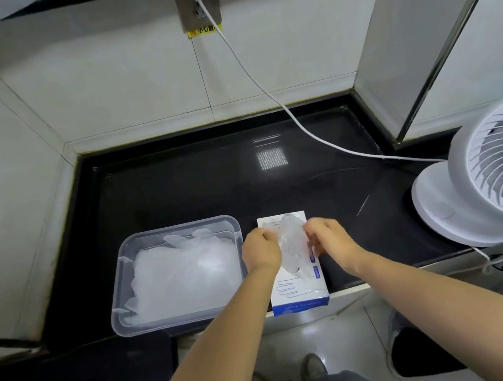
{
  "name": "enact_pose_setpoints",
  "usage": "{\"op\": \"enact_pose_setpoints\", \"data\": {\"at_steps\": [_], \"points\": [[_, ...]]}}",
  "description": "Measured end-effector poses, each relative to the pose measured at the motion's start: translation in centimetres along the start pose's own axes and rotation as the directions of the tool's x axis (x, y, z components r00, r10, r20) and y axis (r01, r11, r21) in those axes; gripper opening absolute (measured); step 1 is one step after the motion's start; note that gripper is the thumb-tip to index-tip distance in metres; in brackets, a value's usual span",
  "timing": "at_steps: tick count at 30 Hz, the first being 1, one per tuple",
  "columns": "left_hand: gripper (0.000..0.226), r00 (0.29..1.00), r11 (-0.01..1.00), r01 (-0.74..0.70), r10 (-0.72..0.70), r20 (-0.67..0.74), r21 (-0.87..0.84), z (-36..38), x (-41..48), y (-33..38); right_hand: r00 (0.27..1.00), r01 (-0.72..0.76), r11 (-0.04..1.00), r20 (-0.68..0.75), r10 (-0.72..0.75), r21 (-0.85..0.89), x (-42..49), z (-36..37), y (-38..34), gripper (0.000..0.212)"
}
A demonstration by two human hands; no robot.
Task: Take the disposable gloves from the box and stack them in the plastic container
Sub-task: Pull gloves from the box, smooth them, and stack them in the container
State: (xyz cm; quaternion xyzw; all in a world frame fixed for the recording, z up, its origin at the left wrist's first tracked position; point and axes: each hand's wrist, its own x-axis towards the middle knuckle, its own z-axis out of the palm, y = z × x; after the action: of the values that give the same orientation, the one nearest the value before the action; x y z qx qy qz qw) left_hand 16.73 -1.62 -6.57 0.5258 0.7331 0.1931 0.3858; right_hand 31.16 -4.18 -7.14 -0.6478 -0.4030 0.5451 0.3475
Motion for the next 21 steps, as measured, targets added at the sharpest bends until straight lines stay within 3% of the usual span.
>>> {"op": "enact_pose_setpoints", "data": {"at_steps": [2,4,7,13,16,19,21], "points": [[0.03,0.998,0.999,0.035,-0.034,0.055,-0.014,0.3,0.1,0.0,0.99,-0.031,0.999,0.138,0.036,-0.043,0.0,0.2,0.4,0.016],[0.026,0.992,0.998,0.052,-0.049,0.115,-0.023,0.6,0.2,-0.2,0.984,-0.058,0.998,0.169,0.063,-0.039,0.3,0.7,0.4,0.033],[0.02,0.995,0.999,0.035,-0.031,0.095,-0.037,0.6,0.1,-0.4,0.998,-0.047,0.995,0.041,0.05,-0.084,1.0,1.5,0.4,0.026],[0.024,0.985,0.969,-0.042,-0.001,-0.172,-0.243,-0.8,-0.3,1.0,0.982,-0.12,0.99,-0.156,0.107,-0.076,1.7,0.9,0.9,0.009],[0.017,0.987,0.898,-0.047,-0.025,-0.157,-0.438,-1.0,-0.1,1.7,0.976,-0.133,0.986,-0.189,0.112,-0.102,2.0,0.7,1.1,0.015],[0.011,0.984,0.906,-0.113,0.044,-0.174,-0.407,-1.3,0.1,1.6,0.979,-0.11,0.983,-0.186,0.082,-0.145,2.2,1.1,1.1,0.016],[0.009,0.988,0.905,-0.156,0.138,-0.076,-0.395,-1.7,-0.4,1.5,0.981,-0.093,0.985,-0.184,0.065,-0.147,2.2,1.4,0.8,0.015]]}}
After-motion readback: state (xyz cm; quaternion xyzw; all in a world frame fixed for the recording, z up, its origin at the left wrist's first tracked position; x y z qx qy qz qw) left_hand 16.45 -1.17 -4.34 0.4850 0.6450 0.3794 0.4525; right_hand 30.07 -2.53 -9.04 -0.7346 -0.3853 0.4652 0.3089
